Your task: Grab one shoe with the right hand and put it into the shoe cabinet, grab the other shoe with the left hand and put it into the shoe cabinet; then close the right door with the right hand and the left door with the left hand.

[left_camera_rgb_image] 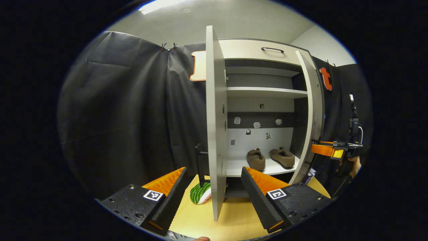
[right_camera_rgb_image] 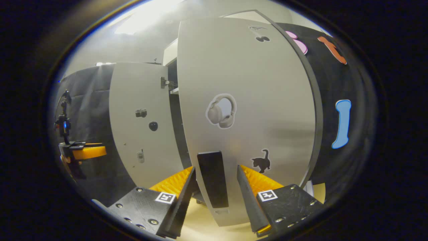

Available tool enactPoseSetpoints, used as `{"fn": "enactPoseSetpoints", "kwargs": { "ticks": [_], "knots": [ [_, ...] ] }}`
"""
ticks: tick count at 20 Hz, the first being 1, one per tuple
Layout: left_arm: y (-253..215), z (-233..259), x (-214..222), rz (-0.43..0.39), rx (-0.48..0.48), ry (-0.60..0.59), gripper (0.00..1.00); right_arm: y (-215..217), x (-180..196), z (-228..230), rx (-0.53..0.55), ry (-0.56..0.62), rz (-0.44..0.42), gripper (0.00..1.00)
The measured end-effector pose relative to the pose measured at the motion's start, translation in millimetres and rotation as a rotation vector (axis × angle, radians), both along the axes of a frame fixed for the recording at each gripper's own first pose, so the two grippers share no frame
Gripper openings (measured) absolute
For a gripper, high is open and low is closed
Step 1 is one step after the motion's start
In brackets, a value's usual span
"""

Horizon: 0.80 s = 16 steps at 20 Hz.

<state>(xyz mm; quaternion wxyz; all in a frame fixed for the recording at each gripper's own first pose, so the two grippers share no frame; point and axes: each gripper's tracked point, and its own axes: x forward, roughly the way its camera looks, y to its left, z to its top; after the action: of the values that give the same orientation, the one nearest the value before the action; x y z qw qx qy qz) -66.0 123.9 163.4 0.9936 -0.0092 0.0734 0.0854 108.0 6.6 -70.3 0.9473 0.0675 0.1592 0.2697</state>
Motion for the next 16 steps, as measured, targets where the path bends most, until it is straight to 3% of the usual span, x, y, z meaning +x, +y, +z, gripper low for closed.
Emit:
{"fn": "enactPoseSetpoints", "kwargs": {
  "ticks": [3, 4, 16],
  "knots": [
    [12.6, 2.9, 2.8, 0.006, -0.003, -0.009, 0.99, 7.7, 7.6, -4.6, -0.02, -0.012, -0.037, 0.76],
    [15.9, 3.4, 3.7, 0.008, -0.004, -0.013, 0.97, 7.4, 8.5, -4.1, -0.025, -0.019, -0.051, 0.69],
    [59.1, 8.9, 18.7, 0.009, -0.008, -0.045, 0.99, 6.3, 24.3, -13.8, -0.071, -0.04, -0.183, 0.69]
  ]
}}
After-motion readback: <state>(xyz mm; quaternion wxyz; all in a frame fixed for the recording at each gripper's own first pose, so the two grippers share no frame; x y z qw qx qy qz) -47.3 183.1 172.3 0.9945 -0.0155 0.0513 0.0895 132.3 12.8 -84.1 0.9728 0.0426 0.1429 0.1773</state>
